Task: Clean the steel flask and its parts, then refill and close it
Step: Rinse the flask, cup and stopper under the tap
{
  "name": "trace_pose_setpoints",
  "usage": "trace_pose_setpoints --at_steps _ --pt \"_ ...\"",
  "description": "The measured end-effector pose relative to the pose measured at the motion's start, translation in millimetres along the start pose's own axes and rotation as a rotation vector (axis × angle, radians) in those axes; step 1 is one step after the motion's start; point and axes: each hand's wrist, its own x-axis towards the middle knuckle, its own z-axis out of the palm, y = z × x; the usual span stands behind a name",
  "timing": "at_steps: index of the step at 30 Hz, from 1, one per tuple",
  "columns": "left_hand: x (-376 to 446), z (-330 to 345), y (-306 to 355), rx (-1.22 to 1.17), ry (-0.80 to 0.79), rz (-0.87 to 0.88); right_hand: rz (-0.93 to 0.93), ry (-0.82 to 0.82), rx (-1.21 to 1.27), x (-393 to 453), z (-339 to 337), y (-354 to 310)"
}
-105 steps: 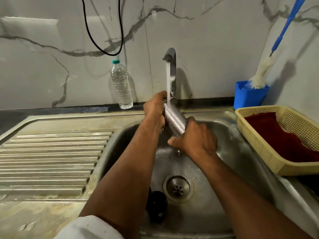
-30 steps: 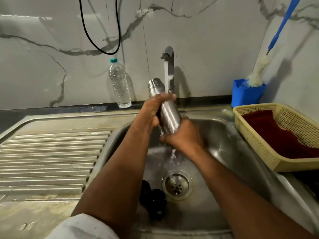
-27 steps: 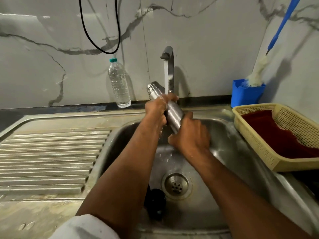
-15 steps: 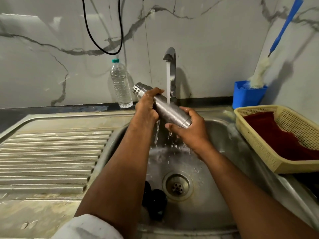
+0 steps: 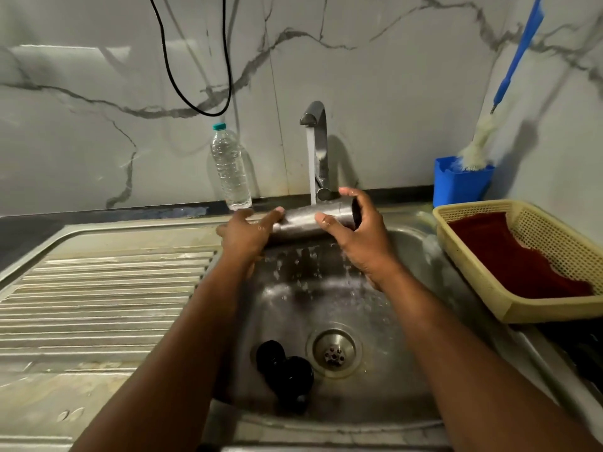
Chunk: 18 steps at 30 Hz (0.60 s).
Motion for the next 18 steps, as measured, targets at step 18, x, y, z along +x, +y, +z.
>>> trace_pose_setpoints --at_steps 18 --pt "-16.3 33.8 -42.4 0.556 -0.285 0.311 -0.309 0.029 -0.488 -2.4 26.2 9.4"
